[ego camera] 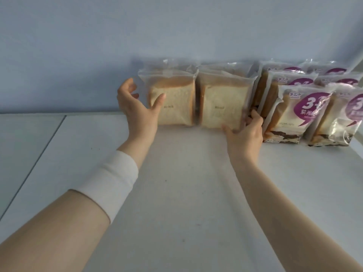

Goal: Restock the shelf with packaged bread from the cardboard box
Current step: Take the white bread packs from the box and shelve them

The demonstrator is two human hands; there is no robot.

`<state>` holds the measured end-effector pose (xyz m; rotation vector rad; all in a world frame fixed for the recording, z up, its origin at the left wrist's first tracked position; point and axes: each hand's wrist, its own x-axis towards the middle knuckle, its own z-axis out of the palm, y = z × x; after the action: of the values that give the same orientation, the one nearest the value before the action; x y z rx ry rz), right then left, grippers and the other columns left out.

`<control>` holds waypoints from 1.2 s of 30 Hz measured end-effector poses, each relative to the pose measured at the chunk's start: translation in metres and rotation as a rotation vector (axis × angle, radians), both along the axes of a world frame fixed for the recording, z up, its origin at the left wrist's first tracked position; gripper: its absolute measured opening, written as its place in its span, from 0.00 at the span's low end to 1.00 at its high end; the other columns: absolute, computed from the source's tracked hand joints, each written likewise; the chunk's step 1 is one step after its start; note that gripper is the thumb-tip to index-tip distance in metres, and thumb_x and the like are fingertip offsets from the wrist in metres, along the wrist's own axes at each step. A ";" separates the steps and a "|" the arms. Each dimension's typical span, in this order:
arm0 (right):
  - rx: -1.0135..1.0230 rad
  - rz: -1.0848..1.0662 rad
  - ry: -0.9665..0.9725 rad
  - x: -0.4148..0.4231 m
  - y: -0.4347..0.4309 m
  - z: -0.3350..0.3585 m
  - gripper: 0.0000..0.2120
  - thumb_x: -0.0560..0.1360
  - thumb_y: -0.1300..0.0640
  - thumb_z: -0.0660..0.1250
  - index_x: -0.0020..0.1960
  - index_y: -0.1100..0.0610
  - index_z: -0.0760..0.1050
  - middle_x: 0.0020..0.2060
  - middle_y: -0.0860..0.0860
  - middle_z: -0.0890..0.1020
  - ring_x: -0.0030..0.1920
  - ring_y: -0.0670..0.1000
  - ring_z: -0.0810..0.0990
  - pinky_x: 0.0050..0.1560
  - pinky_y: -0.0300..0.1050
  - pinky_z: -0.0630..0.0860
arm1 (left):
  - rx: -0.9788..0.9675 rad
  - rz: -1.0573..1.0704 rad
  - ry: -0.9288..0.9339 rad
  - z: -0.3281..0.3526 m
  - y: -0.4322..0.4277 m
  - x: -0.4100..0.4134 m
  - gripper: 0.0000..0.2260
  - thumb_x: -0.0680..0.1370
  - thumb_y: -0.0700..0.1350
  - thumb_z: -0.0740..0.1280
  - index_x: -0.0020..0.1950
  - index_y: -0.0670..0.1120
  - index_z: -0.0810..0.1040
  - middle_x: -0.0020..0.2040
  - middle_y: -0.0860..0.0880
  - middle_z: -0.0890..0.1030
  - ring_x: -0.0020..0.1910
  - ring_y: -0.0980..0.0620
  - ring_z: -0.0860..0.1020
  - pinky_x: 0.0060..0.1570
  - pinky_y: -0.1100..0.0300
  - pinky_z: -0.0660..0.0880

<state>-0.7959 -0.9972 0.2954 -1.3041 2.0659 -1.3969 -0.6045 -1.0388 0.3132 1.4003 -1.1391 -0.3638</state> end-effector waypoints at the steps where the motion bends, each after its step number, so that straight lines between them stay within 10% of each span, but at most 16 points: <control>1: -0.009 0.001 0.050 0.002 0.011 0.002 0.34 0.71 0.60 0.71 0.71 0.60 0.58 0.67 0.56 0.68 0.68 0.55 0.65 0.67 0.44 0.61 | -0.010 0.048 -0.090 0.001 0.011 0.003 0.30 0.69 0.44 0.73 0.66 0.37 0.64 0.62 0.40 0.69 0.57 0.42 0.71 0.61 0.54 0.66; 10: 0.232 -0.075 0.544 -0.003 0.191 0.019 0.27 0.71 0.56 0.70 0.67 0.55 0.64 0.64 0.55 0.65 0.65 0.57 0.63 0.58 0.52 0.68 | 0.136 -0.449 -1.149 0.007 0.161 -0.014 0.20 0.74 0.50 0.67 0.63 0.45 0.67 0.60 0.43 0.69 0.59 0.41 0.69 0.52 0.50 0.66; 24: 0.563 -0.532 0.516 -0.140 0.577 0.008 0.22 0.72 0.61 0.66 0.64 0.57 0.66 0.62 0.57 0.67 0.62 0.59 0.64 0.55 0.53 0.73 | -0.095 -1.020 -1.282 0.012 0.473 -0.242 0.15 0.75 0.45 0.64 0.60 0.45 0.65 0.59 0.42 0.69 0.57 0.43 0.68 0.53 0.50 0.68; 36: 1.006 -0.918 0.014 -0.232 0.941 -0.134 0.21 0.72 0.55 0.66 0.63 0.56 0.66 0.62 0.56 0.68 0.62 0.58 0.64 0.58 0.51 0.70 | -0.130 -1.552 -1.600 -0.142 0.786 -0.434 0.18 0.74 0.42 0.62 0.62 0.45 0.64 0.61 0.42 0.68 0.59 0.43 0.67 0.56 0.50 0.66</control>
<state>-1.0280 -0.0560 0.1618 0.0720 2.8691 -0.3205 -1.0387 -0.2524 0.1714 0.0940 -3.3752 -0.1070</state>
